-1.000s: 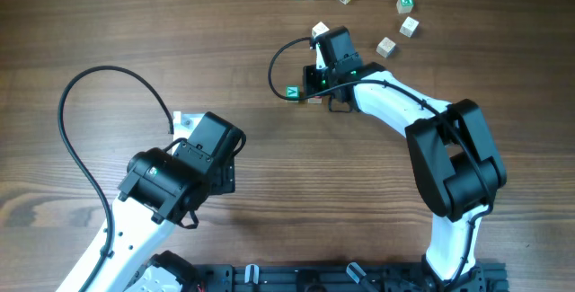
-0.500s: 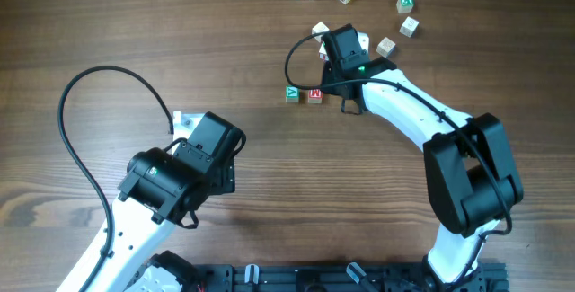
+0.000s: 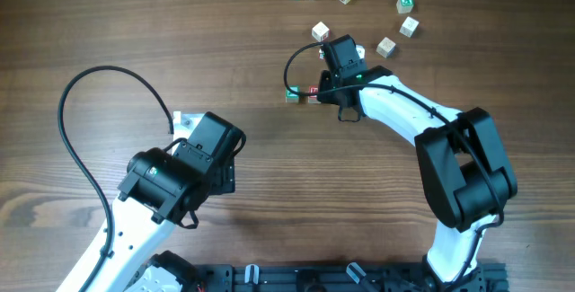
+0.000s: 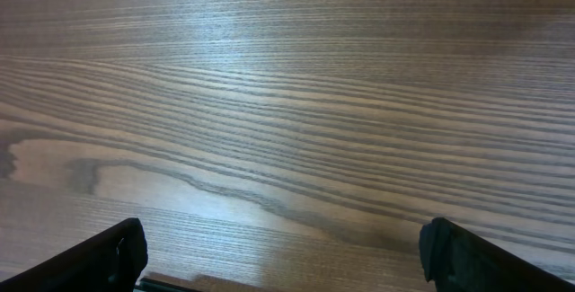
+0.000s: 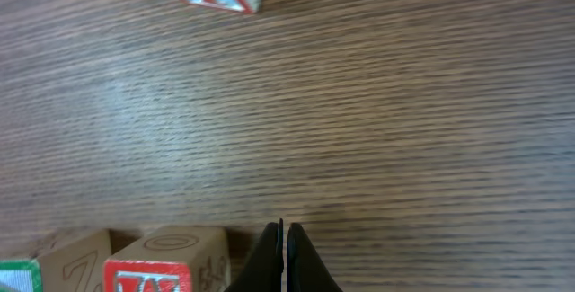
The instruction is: Form a circle
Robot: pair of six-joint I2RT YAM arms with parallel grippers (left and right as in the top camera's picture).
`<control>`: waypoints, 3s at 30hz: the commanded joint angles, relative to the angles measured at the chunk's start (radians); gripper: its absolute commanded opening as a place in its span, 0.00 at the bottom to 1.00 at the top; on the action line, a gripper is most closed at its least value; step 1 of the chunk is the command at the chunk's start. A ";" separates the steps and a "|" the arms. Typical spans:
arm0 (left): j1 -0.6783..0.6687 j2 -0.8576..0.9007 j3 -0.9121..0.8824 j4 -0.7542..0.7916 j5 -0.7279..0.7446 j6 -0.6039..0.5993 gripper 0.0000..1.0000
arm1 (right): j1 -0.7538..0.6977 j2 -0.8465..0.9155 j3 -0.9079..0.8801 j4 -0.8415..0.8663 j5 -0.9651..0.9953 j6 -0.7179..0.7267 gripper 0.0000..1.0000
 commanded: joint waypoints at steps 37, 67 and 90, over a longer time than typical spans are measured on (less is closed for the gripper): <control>0.005 -0.007 -0.002 0.000 0.009 -0.014 1.00 | 0.003 0.012 -0.012 -0.018 -0.235 -0.075 0.05; 0.005 -0.007 -0.002 0.000 0.009 -0.014 1.00 | 0.003 0.012 -0.012 -0.032 -0.251 -0.069 0.04; 0.005 -0.007 -0.002 0.000 0.009 -0.014 1.00 | -0.001 0.011 -0.008 0.017 -0.122 -0.039 0.05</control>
